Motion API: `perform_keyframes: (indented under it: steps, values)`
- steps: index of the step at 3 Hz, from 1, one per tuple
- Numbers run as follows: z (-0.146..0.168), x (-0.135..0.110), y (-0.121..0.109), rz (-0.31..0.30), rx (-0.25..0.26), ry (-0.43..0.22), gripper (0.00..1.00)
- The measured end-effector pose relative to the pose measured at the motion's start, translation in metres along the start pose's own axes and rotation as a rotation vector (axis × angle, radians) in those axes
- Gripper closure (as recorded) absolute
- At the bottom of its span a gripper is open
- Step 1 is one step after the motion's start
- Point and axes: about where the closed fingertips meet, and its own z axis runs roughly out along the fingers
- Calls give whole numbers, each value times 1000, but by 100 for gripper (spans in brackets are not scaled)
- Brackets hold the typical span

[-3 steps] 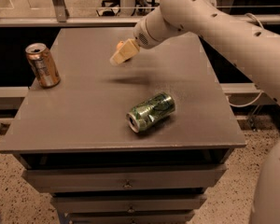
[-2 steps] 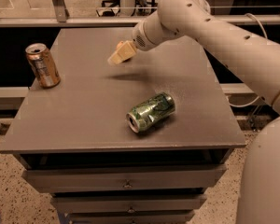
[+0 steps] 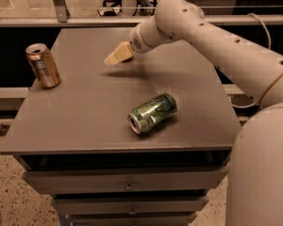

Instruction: Move orange near green can

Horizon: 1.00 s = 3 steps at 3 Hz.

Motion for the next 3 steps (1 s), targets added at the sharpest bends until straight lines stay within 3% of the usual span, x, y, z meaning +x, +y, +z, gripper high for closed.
perform_keyframes:
  steps: [1, 3]
  values:
    - [10, -2, 3, 11, -15, -16, 16]
    - [11, 1, 1, 16, -7, -21, 61]
